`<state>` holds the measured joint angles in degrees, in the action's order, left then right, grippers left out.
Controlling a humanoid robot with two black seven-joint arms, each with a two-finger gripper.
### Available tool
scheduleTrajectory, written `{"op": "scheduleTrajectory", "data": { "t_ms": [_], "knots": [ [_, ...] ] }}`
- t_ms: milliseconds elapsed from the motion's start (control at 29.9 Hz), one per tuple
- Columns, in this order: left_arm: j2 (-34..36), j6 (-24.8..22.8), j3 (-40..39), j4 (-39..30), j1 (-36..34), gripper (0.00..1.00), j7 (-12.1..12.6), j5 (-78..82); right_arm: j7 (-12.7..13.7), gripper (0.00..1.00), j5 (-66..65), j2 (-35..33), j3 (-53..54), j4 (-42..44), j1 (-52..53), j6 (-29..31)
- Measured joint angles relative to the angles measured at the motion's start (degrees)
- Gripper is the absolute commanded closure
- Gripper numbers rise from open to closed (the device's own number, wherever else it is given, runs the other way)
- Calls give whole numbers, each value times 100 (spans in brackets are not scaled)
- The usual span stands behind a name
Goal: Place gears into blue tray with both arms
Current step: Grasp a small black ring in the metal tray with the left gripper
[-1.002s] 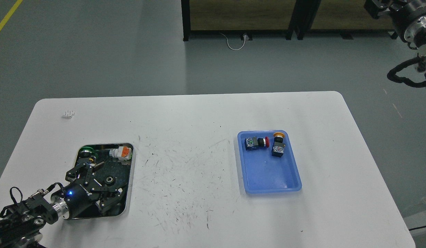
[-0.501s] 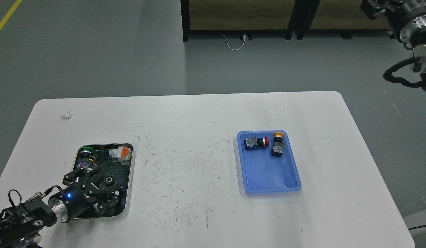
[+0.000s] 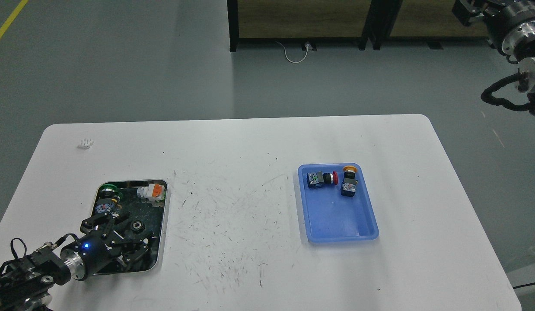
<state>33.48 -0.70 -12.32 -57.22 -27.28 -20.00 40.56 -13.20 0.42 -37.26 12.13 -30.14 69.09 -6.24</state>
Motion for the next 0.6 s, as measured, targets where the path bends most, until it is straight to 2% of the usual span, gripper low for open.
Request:
{"op": "scheduleTrajectory", "data": {
  "t_ms": [167,601],
  "knots": [
    [4,-11,6,7,-12,41,56,4,-2,0,-62,0,0,0,0,0],
    [8,-103,10,39,-28,48,155,4,1,0,-130,5,0,33,-18,-22]
  ]
}}
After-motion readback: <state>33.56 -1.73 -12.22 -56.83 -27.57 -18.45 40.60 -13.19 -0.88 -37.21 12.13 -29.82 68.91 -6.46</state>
